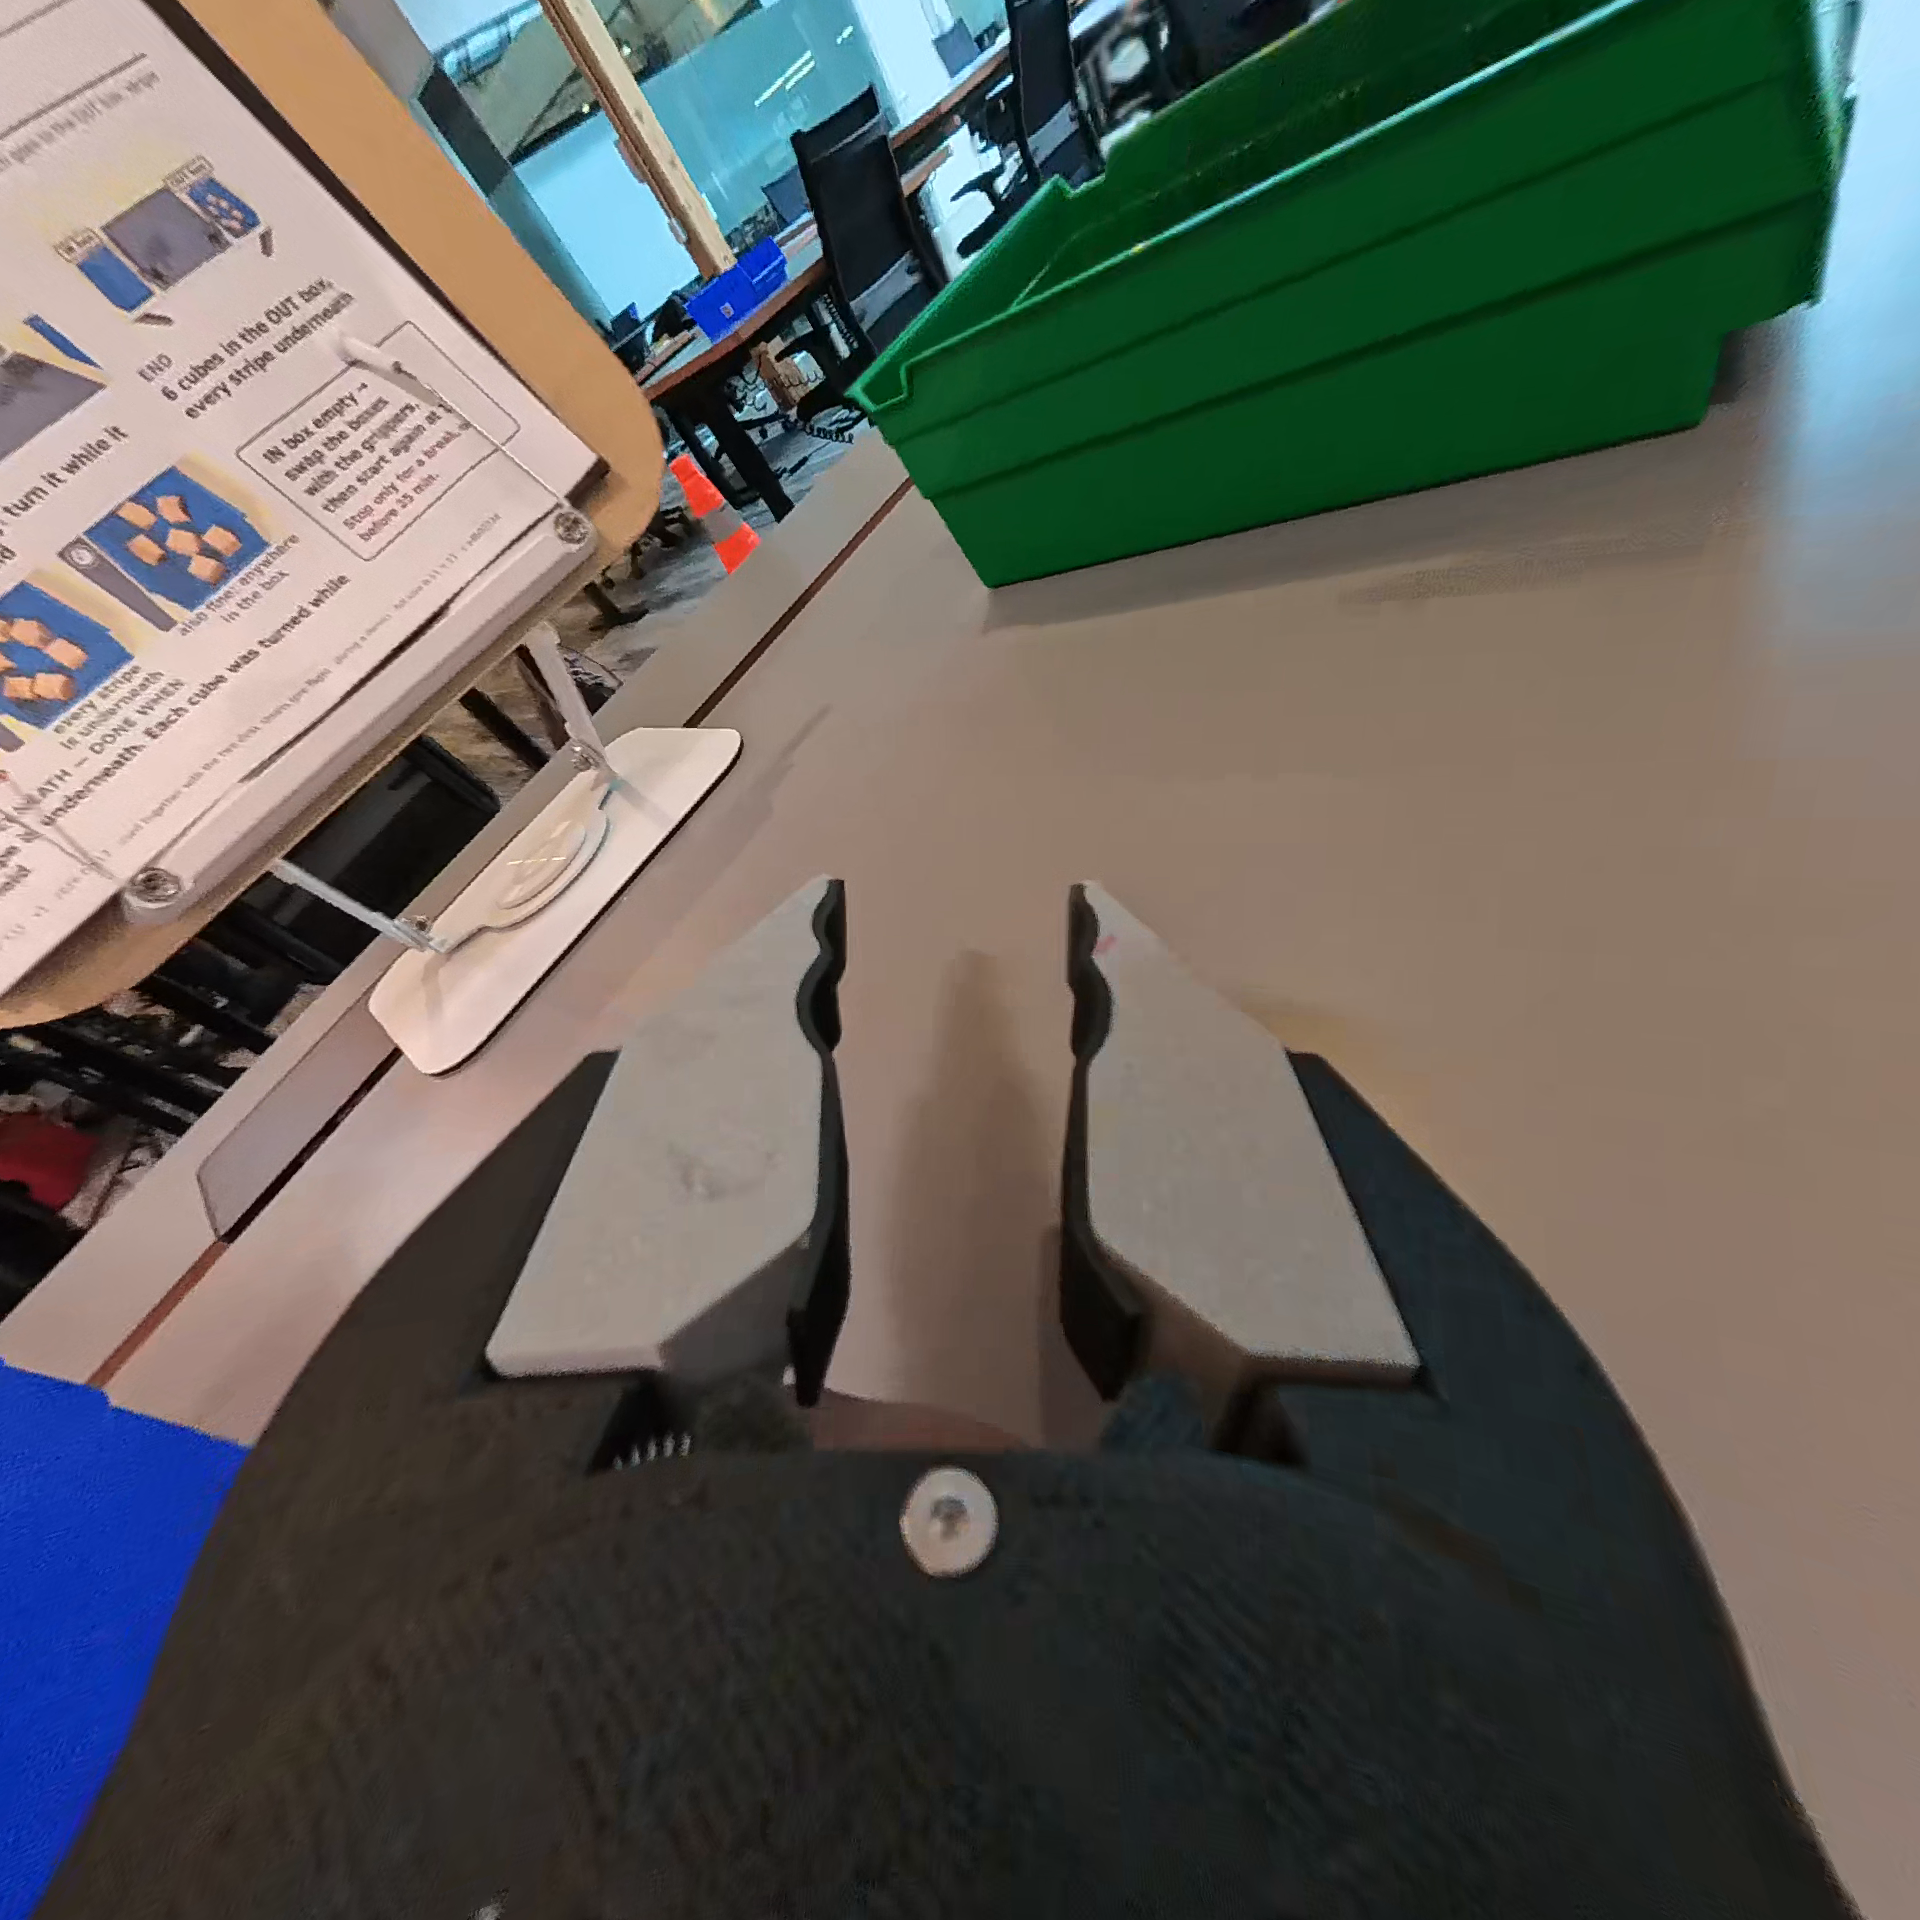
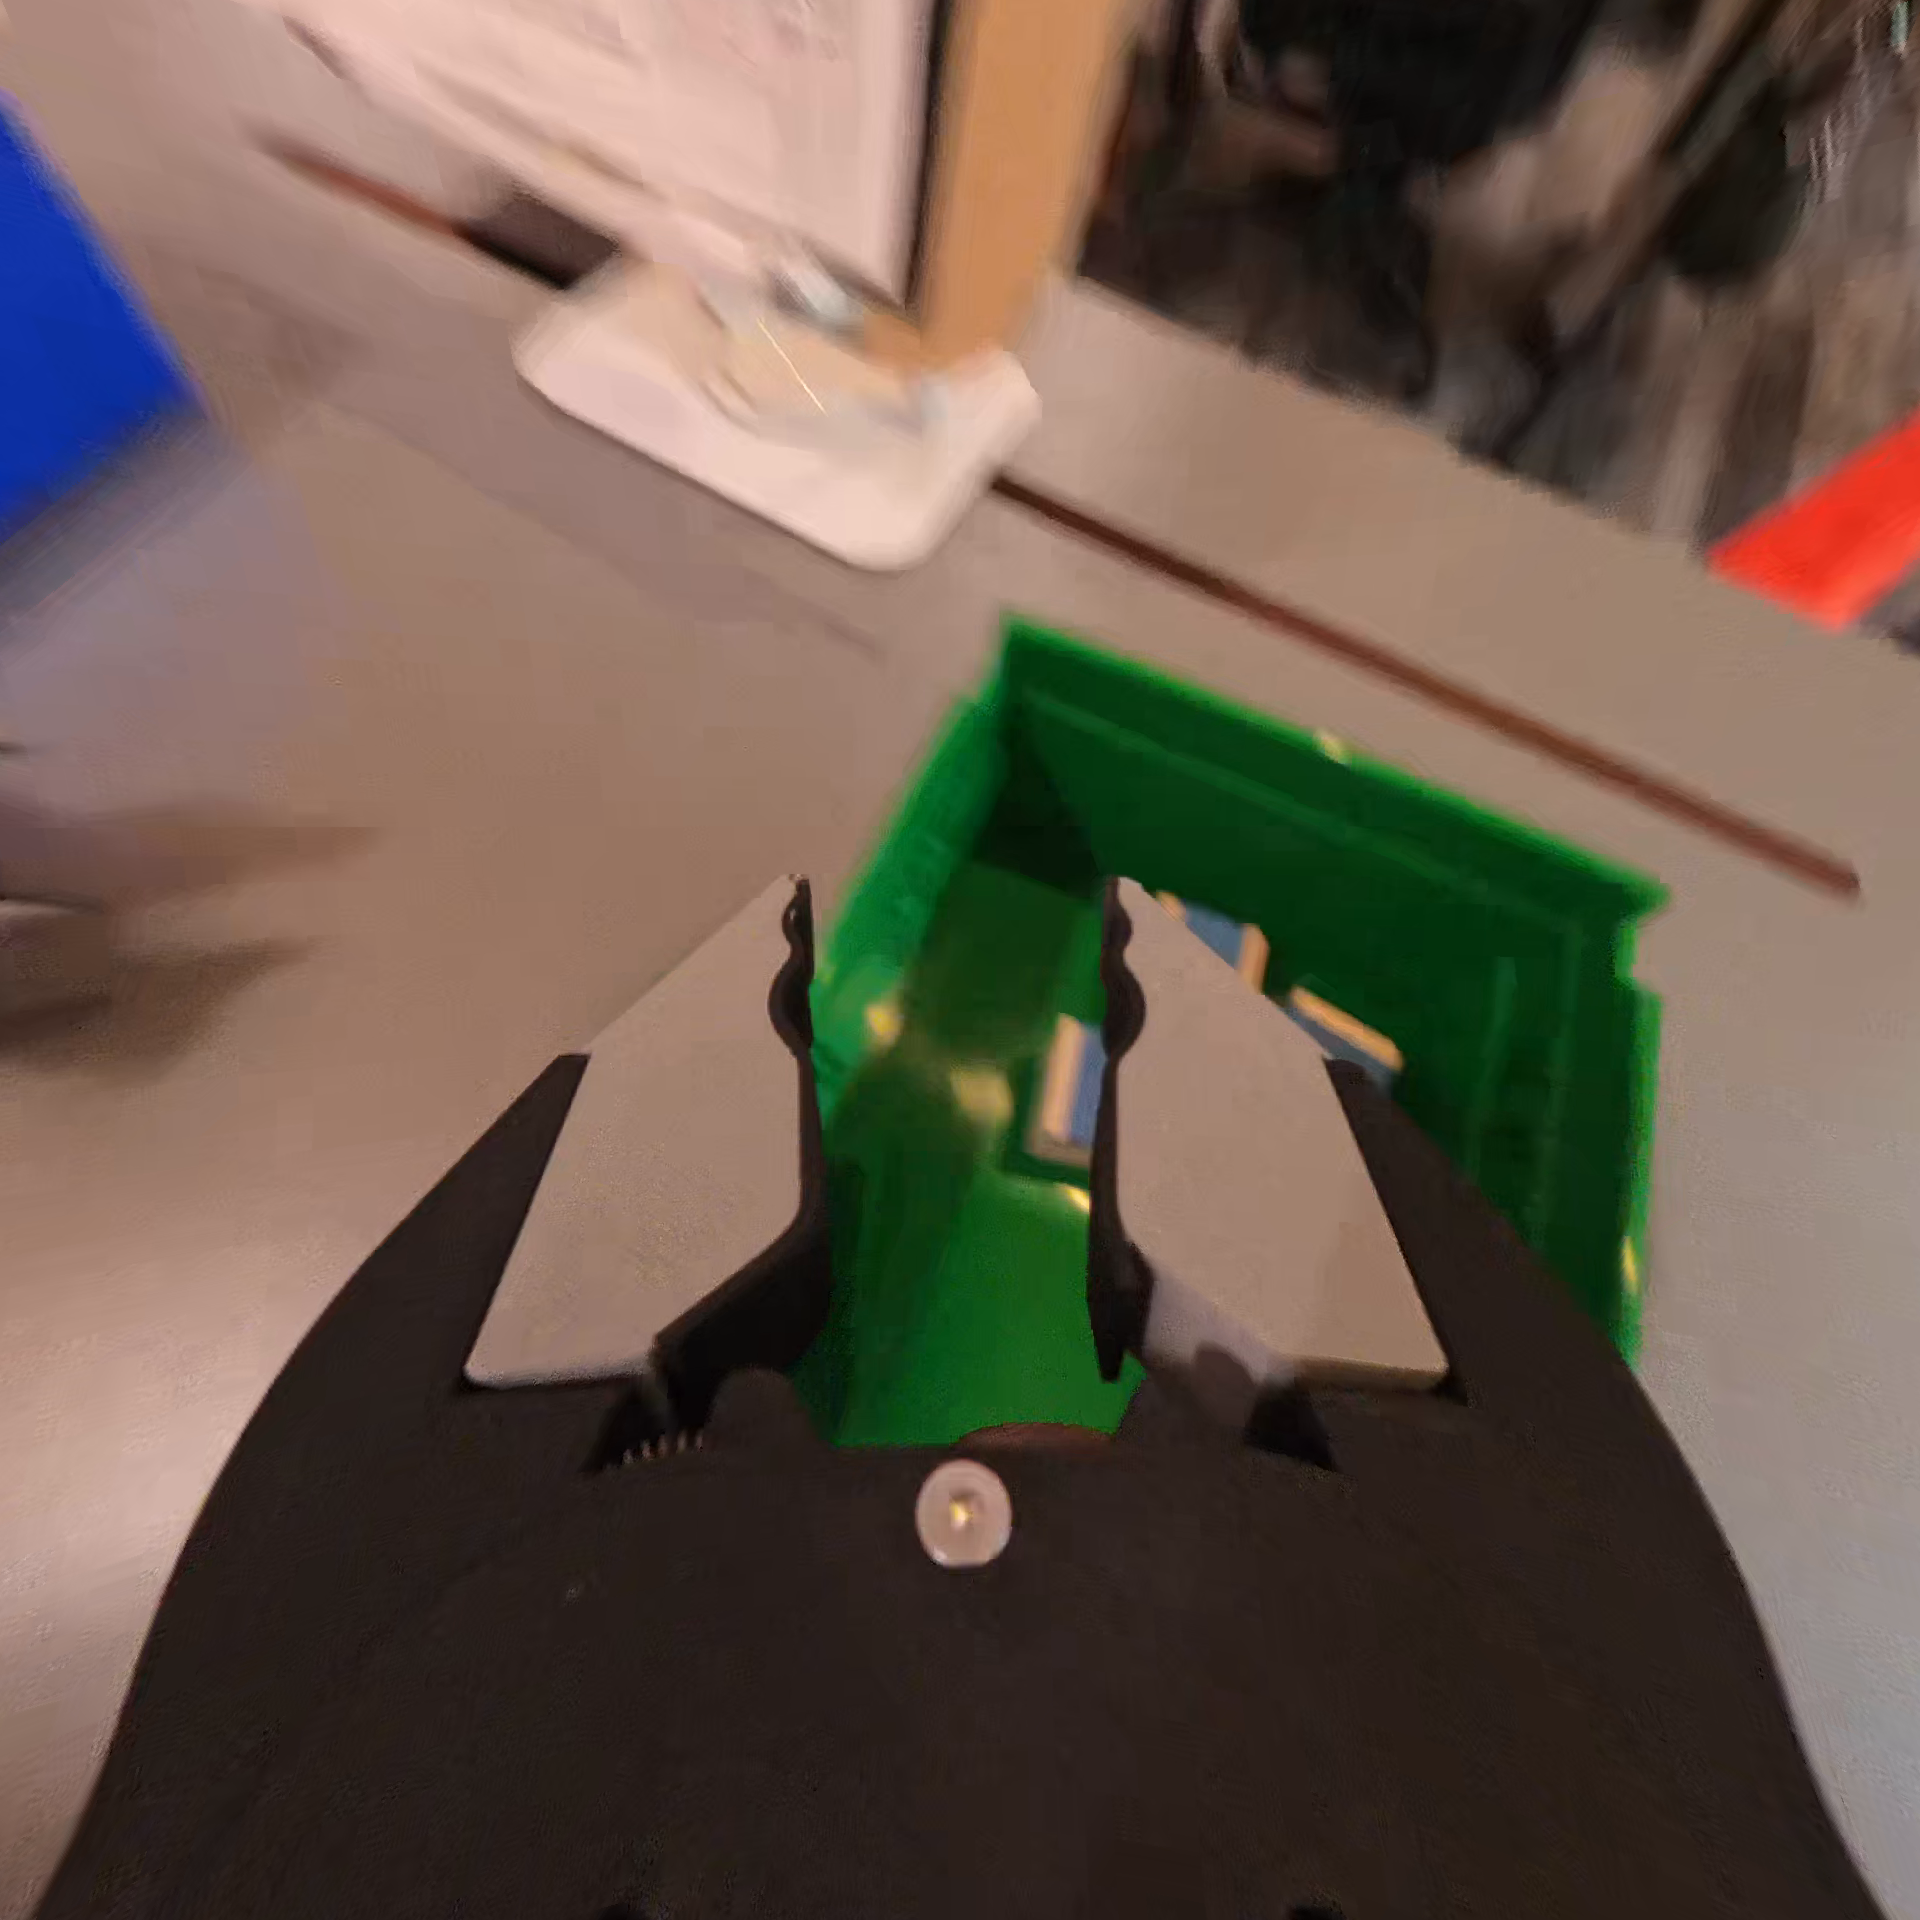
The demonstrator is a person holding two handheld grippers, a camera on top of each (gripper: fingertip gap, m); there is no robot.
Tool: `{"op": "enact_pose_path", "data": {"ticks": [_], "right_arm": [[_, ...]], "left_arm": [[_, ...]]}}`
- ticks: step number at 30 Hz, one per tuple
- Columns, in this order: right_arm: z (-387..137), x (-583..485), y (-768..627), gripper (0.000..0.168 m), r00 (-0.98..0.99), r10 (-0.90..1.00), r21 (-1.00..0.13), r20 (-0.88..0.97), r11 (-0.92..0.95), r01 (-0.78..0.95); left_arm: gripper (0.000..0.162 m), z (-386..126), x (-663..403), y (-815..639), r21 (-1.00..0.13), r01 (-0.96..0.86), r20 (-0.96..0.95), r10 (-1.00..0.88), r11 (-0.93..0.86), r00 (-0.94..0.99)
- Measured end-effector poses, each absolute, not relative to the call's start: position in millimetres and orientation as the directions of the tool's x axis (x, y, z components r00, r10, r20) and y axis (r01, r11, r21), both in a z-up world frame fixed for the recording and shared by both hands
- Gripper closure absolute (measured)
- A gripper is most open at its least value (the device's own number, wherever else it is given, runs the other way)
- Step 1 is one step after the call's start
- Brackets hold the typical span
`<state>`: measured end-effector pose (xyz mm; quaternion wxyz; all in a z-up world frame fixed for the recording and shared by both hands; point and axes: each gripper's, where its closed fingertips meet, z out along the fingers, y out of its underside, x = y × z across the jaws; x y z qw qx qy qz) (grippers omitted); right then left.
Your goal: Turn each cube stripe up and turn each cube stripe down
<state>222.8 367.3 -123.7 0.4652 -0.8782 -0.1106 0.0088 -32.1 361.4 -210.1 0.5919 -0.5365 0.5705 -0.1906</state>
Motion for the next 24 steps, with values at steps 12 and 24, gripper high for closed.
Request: {"op": "enact_pose_path", "data": {"ticks": [12,24], "right_arm": [[-174,4,362,0.110,0.733,0.666,-0.925,-0.138,-0.352,0.146],[-213,4,369,0.110,0.652,0.617,-0.847,-0.441,-0.527,-0.074]], "left_arm": [[0.101,-191,-35,358,-0.929,-0.256,-0.338,-0.891,0.266,0.303],[0.108,-75,-99,332,-0.998,0.032,-0.039,-0.953,0.051,0.299]]}}
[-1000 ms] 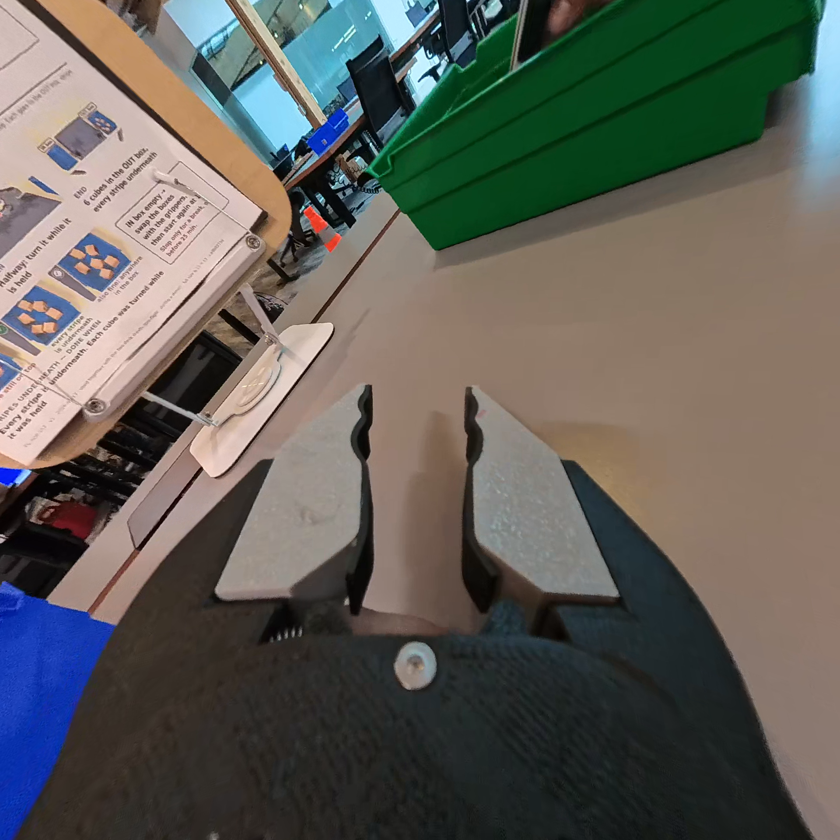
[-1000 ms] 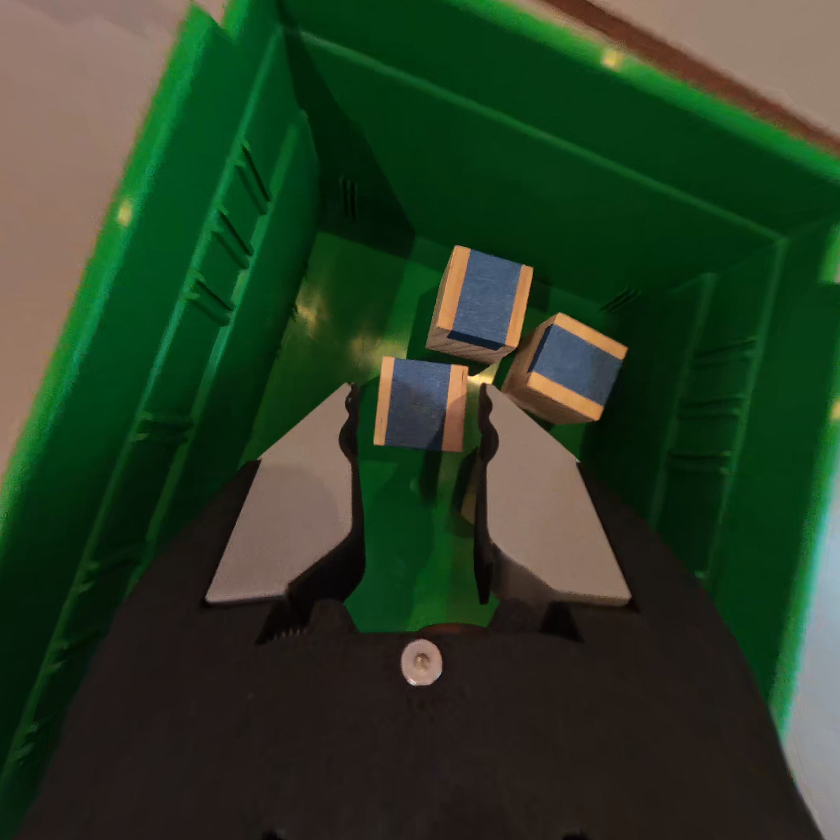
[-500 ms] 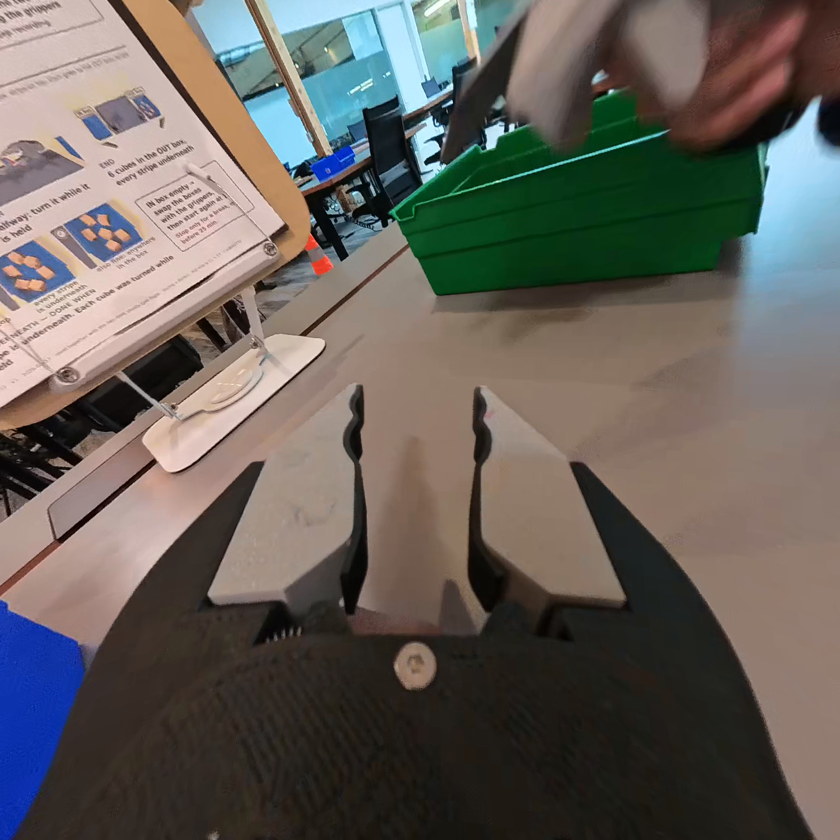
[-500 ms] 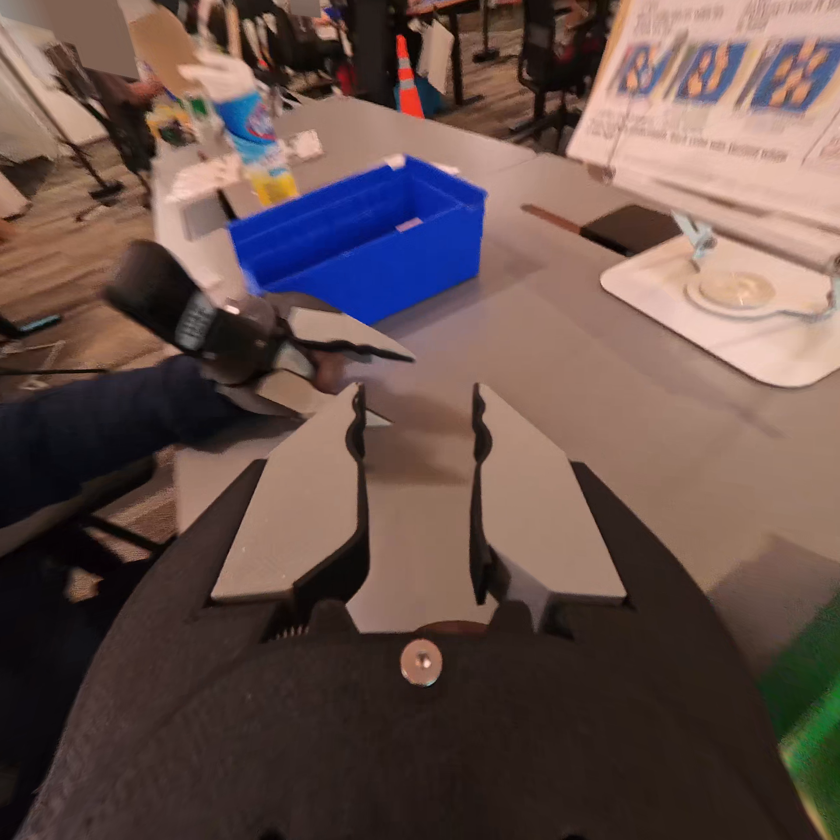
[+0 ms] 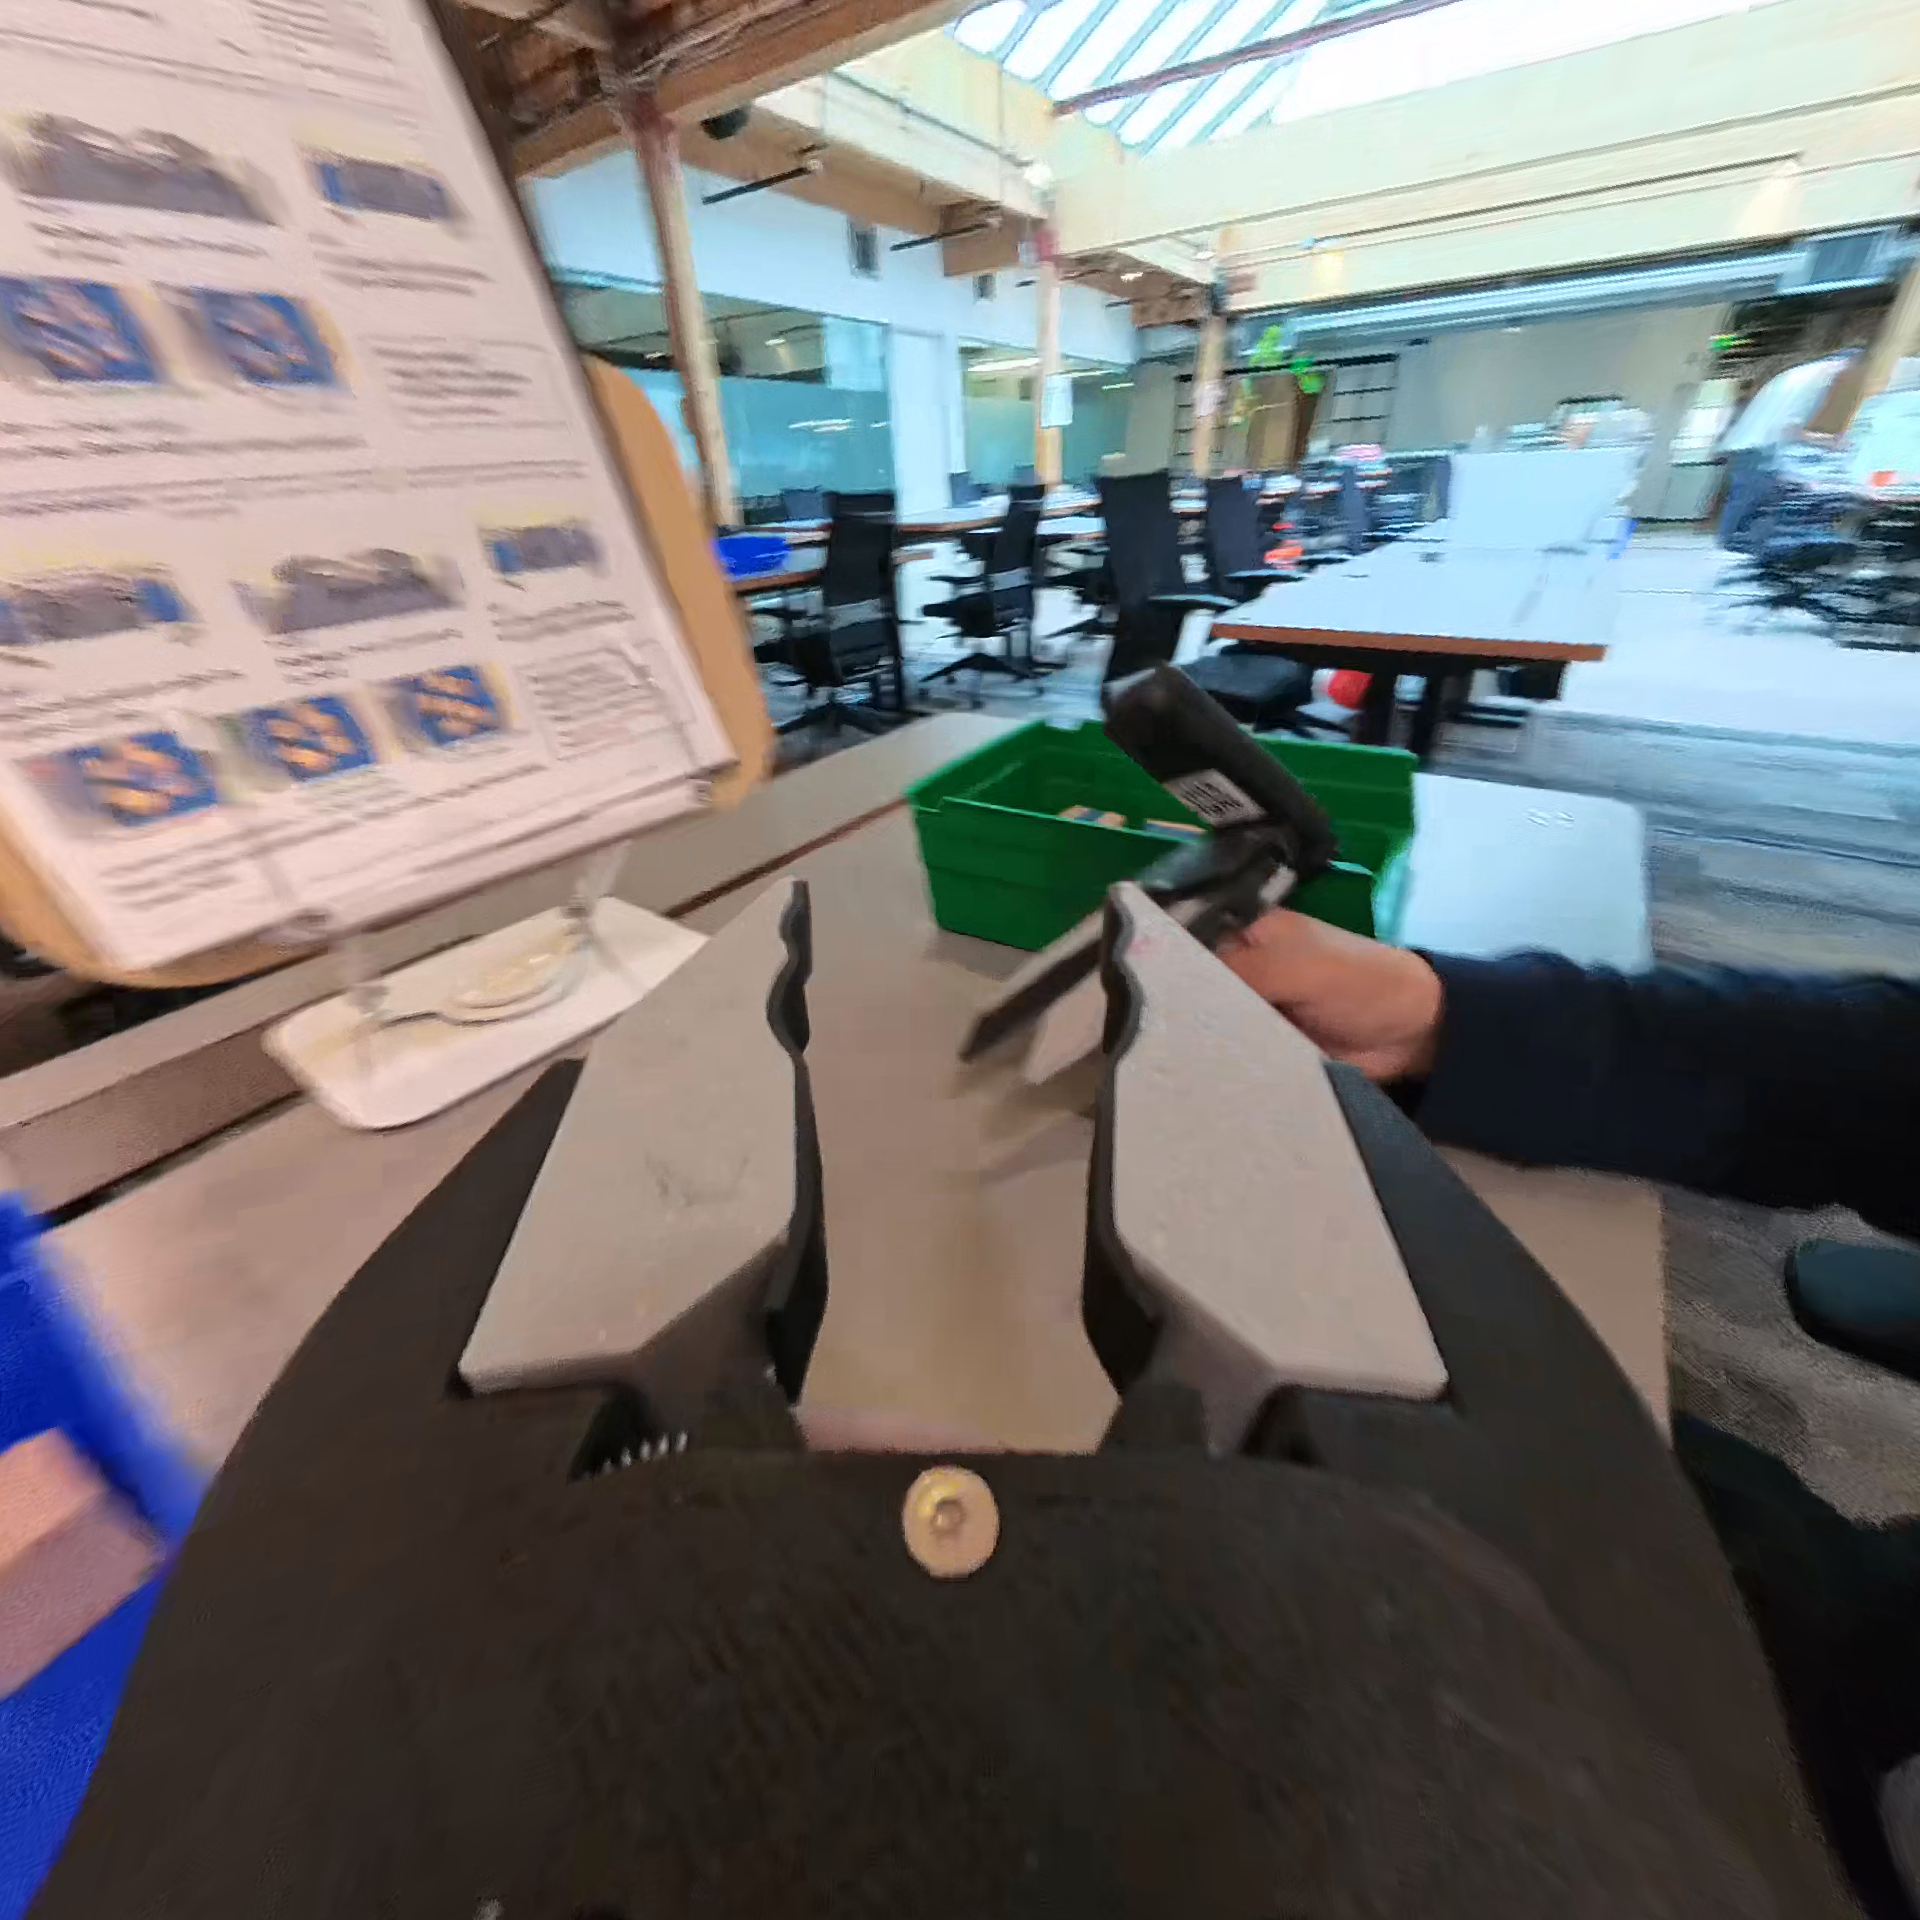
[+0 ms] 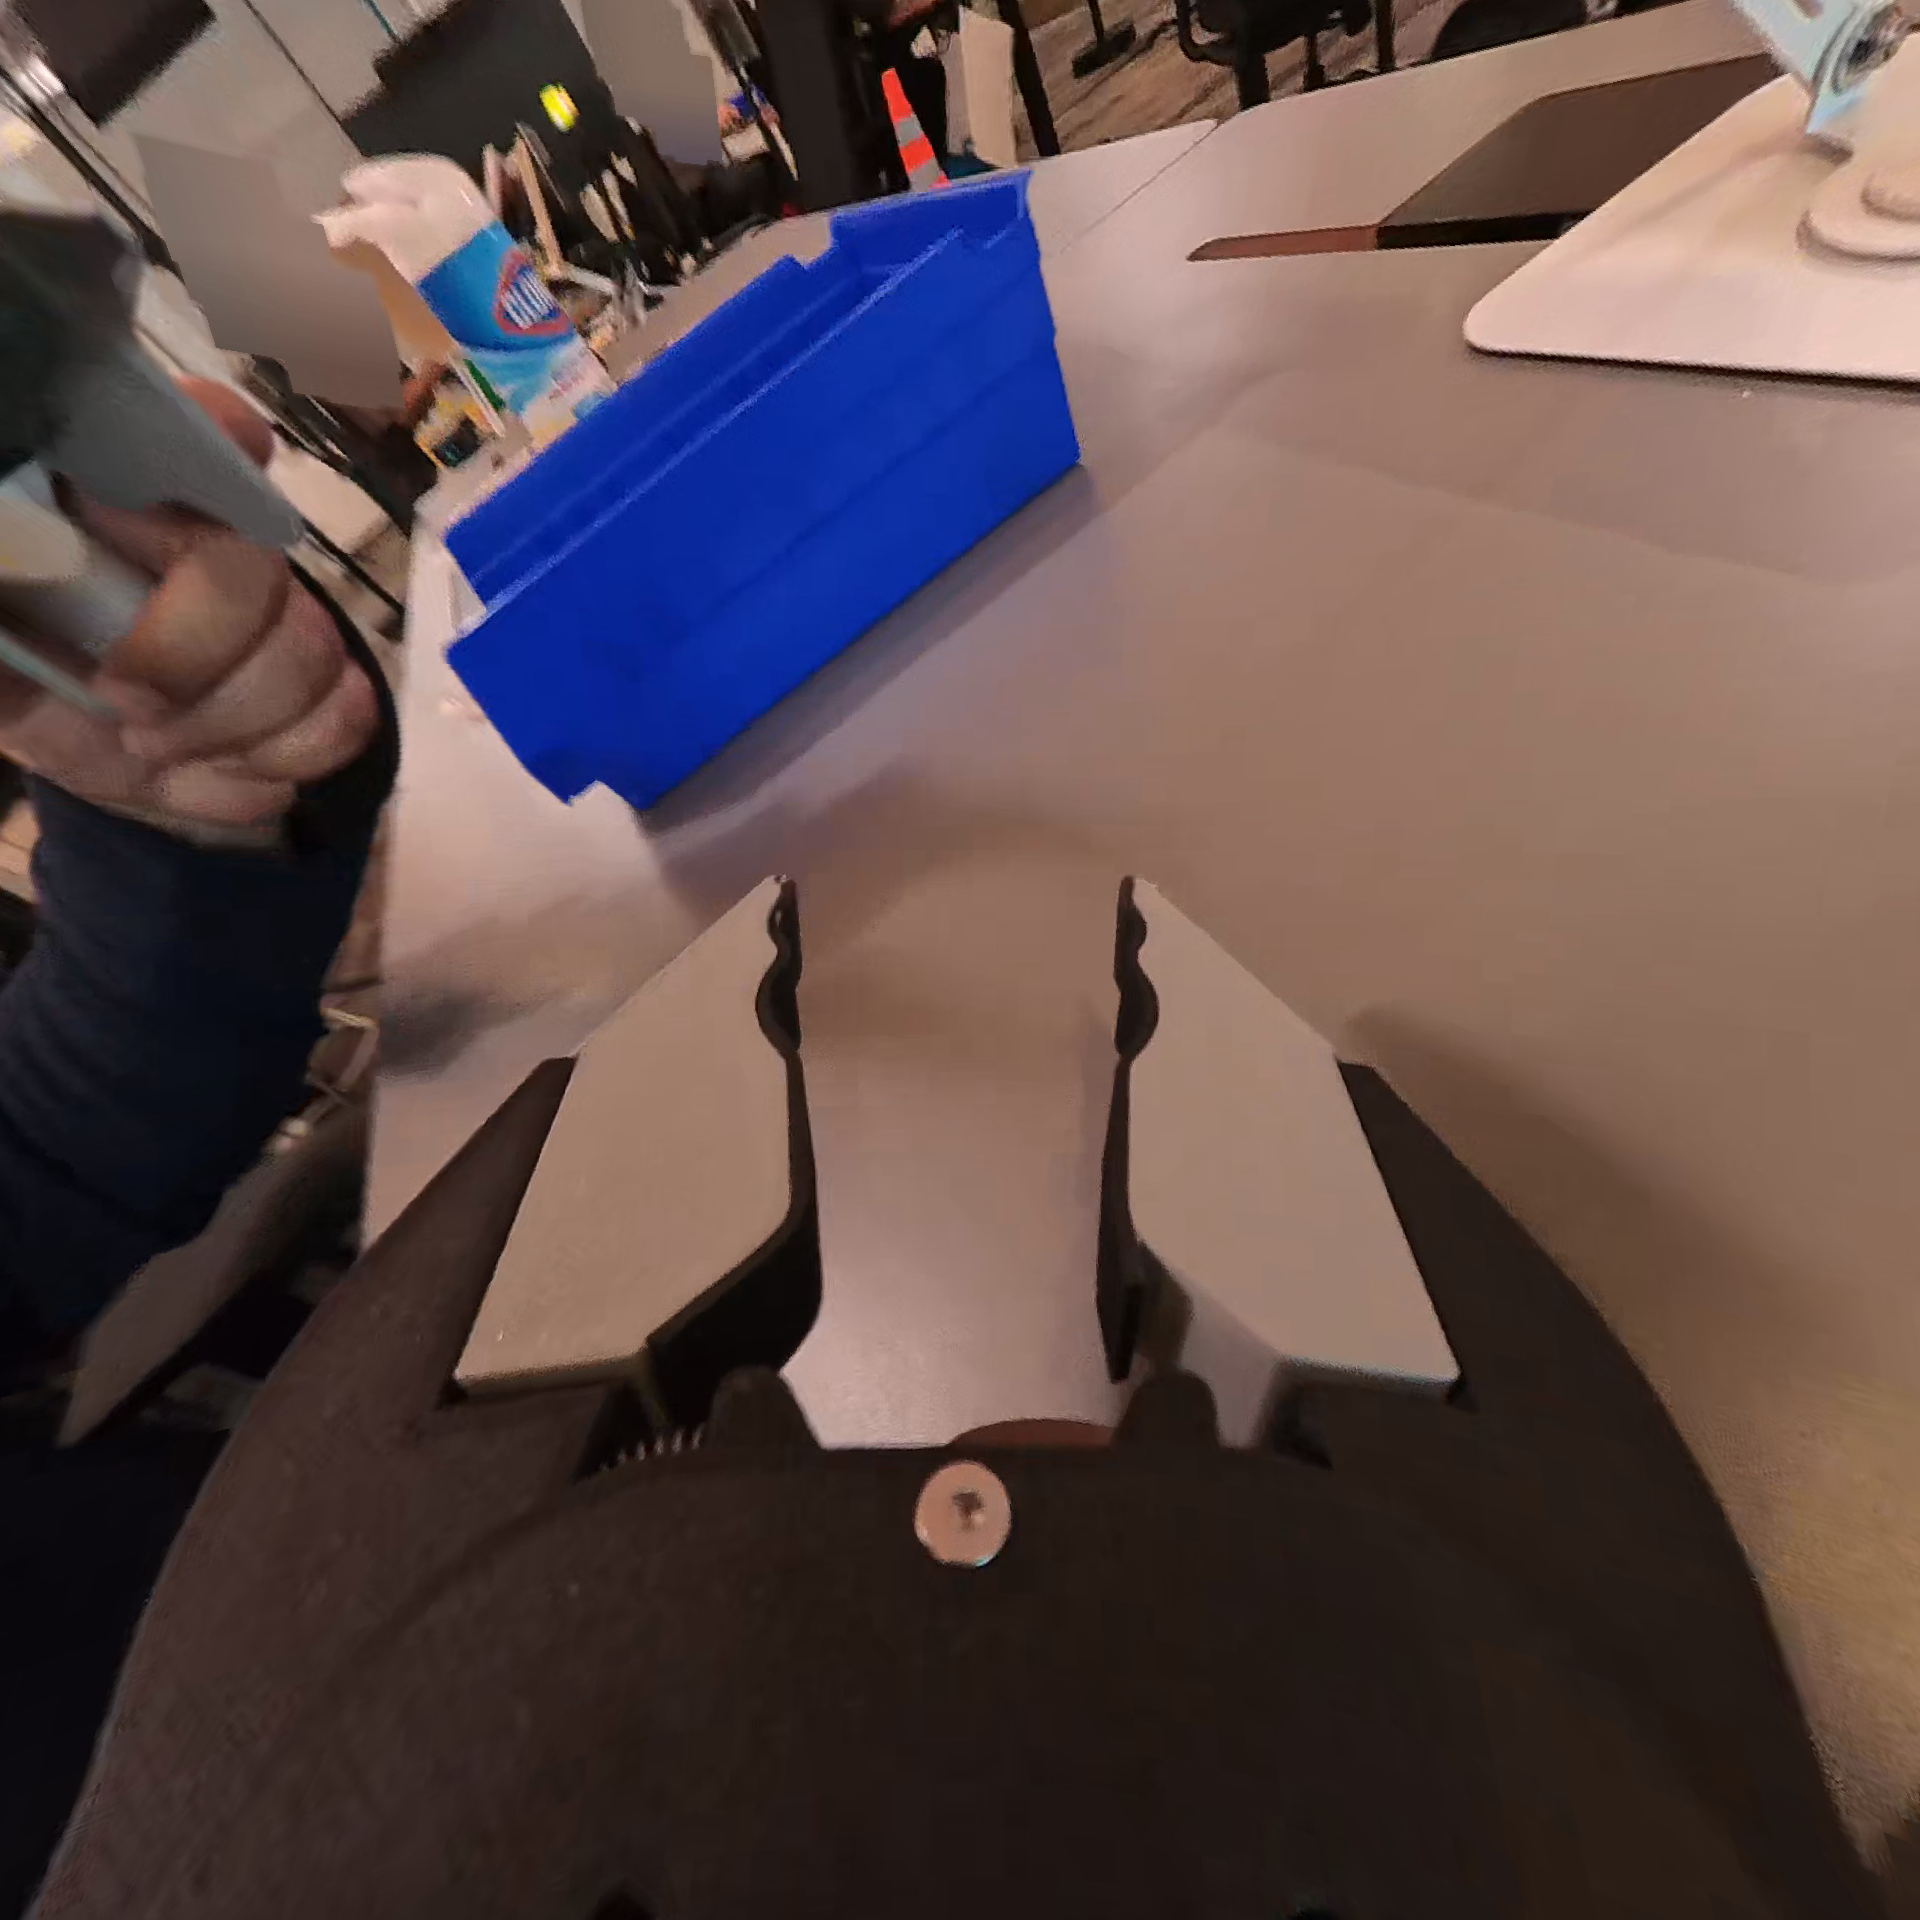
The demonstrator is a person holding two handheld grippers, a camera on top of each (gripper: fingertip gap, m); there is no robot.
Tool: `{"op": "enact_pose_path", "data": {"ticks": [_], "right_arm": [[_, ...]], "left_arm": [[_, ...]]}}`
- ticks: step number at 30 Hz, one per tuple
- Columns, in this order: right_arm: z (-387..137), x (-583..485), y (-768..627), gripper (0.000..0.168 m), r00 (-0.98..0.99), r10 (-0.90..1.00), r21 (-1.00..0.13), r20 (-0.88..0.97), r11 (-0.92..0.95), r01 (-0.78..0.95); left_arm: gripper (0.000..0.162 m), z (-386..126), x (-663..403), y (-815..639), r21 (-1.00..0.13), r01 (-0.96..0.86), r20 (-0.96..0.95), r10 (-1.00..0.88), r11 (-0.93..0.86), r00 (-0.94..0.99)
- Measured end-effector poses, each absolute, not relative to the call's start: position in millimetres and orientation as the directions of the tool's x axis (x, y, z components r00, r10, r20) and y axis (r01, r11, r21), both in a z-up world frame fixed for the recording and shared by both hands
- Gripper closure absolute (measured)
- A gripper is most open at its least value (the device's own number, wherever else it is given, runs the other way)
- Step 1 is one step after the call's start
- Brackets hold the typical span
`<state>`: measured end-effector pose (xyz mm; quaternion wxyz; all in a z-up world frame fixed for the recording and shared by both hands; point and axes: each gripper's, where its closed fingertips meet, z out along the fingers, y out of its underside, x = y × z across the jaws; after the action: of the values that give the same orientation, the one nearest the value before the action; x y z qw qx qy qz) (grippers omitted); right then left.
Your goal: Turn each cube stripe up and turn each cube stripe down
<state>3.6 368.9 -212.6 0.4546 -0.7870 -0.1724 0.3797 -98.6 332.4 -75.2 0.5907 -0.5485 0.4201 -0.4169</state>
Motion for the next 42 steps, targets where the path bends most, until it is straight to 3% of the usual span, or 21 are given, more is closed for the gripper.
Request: {"op": "enact_pose_path", "data": {"ticks": [5,7,11,15,22,24,25,28,31,34,37,40,42], "right_arm": [[-197,3,365,0.110,0.608,0.621,-0.837,-0.495,-0.528,-0.142],[-194,3,364,0.110,0.620,0.628,-0.849,-0.471,-0.512,-0.126],[-196,-4,359,0.110,0.627,0.648,-0.863,-0.432,-0.500,-0.078],[-203,-10,357,0.110,0.651,0.662,-0.876,-0.373,-0.483,-0.012],[-203,-15,355,0.111,0.643,0.673,-0.877,-0.366,-0.481,0.004],[-201,-14,354,0.111,0.639,0.672,-0.876,-0.373,-0.482,-0.005],[-200,-13,354,0.111,0.637,0.673,-0.877,-0.376,-0.480,-0.010],[-196,-10,355,0.112,0.641,0.671,-0.883,-0.373,-0.469,-0.023],[-195,-8,355,0.112,0.640,0.670,-0.883,-0.378,-0.469,-0.030],[-198,-13,352,0.112,0.607,0.686,-0.872,-0.400,-0.489,-0.022],[-195,-33,335,0.111,0.468,0.728,-0.832,-0.501,-0.554,-0.029],[-178,-56,309,0.109,0.223,0.749,-0.776,-0.623,-0.629,-0.054],[-169,-65,296,0.108,0.117,0.747,-0.755,-0.655,-0.654,-0.052]], "left_arm": [[0.110,-27,-161,430,-0.990,-0.135,-0.051,-0.808,-0.036,0.587],[0.106,-49,-185,483,-0.949,-0.292,-0.118,-0.732,-0.115,0.671],[0.104,-150,-240,571,-0.748,-0.526,-0.239,-0.576,-0.404,0.782],[0.101,-210,-276,612,-0.627,-0.526,-0.309,-0.435,-0.575,0.845],[0.098,-252,-293,628,-0.487,-0.527,-0.356,-0.392,-0.697,0.848],[0.105,-268,-294,622,-0.441,-0.520,-0.317,-0.415,-0.732,0.853],[0.113,-269,-292,621,-0.453,-0.516,-0.297,-0.422,-0.727,0.856],[0.114,-267,-293,619,-0.476,-0.486,-0.245,-0.421,-0.733,0.874],[0.114,-247,-295,618,-0.549,-0.495,-0.247,-0.435,-0.673,0.866],[0.114,-203,-275,606,-0.697,-0.476,-0.169,-0.522,-0.536,0.836],[0.114,-142,-224,557,-0.841,-0.471,-0.132,-0.742,-0.267,0.657],[0.114,-100,-176,489,-0.883,-0.466,-0.291,-0.848,0.060,0.443],[0.114,-83,-139,425,-0.899,-0.358,-0.350,-0.904,0.250,0.247]]}}
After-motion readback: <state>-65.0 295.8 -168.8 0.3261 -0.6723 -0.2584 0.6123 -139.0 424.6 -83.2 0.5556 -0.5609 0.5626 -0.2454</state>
